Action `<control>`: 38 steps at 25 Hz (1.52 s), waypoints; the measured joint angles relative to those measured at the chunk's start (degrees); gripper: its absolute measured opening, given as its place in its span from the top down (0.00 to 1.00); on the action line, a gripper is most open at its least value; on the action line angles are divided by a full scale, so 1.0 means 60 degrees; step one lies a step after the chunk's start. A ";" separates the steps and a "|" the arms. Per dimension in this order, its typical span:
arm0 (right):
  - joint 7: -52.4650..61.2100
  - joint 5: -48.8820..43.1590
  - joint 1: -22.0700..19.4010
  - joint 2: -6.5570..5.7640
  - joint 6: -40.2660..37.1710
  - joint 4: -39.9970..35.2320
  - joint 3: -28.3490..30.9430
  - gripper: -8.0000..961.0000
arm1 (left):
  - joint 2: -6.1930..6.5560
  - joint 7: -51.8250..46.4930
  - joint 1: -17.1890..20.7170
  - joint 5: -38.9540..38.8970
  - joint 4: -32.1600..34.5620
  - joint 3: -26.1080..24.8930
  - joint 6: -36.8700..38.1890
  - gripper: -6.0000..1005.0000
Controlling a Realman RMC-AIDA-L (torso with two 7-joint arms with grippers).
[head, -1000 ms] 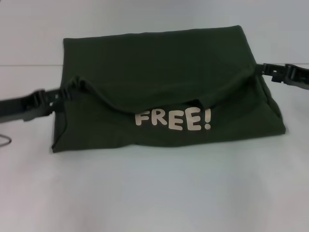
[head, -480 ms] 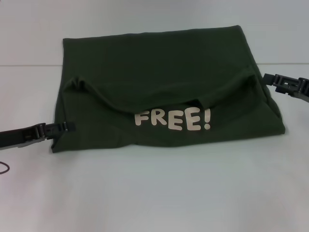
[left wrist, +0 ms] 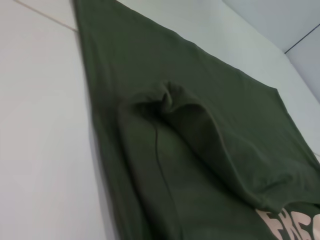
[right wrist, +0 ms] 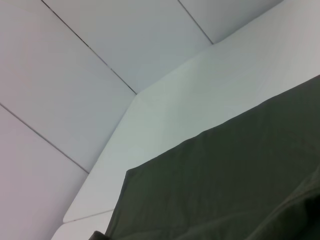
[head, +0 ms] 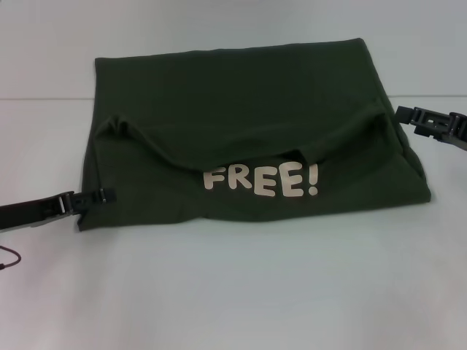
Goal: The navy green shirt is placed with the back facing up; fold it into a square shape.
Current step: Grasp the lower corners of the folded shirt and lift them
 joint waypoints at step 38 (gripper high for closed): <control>0.0094 -0.0074 0.0017 -0.0004 -0.0139 0.0000 0.0143 0.11 | 0.0034 -0.0101 -0.0044 0.0006 -0.0160 0.0498 -0.0386 0.78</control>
